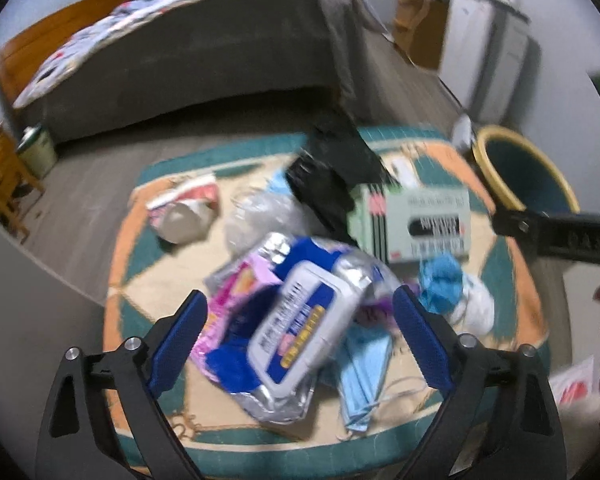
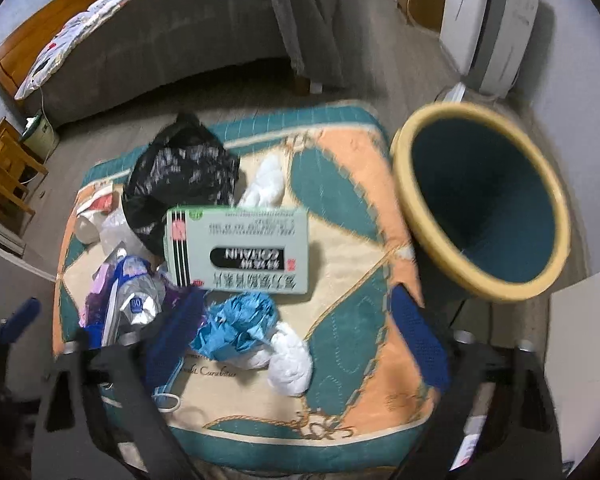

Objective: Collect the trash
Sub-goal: 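Grasp the blue wet-wipe pack with left tool while right tool grasps blue tissue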

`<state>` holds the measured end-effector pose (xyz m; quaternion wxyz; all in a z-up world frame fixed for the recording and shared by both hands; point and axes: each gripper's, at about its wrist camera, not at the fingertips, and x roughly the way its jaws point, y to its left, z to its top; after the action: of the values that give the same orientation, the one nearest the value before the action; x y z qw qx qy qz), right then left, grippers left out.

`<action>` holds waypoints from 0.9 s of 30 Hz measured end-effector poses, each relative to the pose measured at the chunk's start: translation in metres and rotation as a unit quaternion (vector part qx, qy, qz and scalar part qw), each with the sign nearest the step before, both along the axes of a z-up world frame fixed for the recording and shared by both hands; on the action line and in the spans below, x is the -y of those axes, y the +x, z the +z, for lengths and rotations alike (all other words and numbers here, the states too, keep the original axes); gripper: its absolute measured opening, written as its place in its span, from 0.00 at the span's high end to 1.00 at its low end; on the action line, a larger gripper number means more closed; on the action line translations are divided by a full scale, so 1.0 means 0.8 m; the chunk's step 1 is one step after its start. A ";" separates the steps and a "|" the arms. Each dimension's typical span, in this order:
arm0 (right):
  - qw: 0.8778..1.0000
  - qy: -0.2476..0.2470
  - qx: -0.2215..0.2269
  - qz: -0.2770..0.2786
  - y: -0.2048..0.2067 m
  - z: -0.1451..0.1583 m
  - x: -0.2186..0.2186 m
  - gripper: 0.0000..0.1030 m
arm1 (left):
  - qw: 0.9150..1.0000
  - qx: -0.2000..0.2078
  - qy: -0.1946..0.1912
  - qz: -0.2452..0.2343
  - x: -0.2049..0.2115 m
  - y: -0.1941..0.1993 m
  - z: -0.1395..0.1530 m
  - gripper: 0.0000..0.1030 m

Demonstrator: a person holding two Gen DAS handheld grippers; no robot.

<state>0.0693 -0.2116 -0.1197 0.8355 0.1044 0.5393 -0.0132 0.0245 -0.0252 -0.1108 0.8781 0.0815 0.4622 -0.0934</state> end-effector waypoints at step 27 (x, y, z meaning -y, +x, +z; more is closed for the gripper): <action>0.996 0.083 -0.022 0.028 0.020 0.012 -0.021 0.74 | 0.999 0.029 0.010 -0.045 0.006 0.013 0.017 0.83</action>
<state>0.0852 -0.1949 -0.1103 0.8118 0.1575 0.5598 0.0525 0.0352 -0.0299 -0.0970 0.8851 0.1132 0.4335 -0.1258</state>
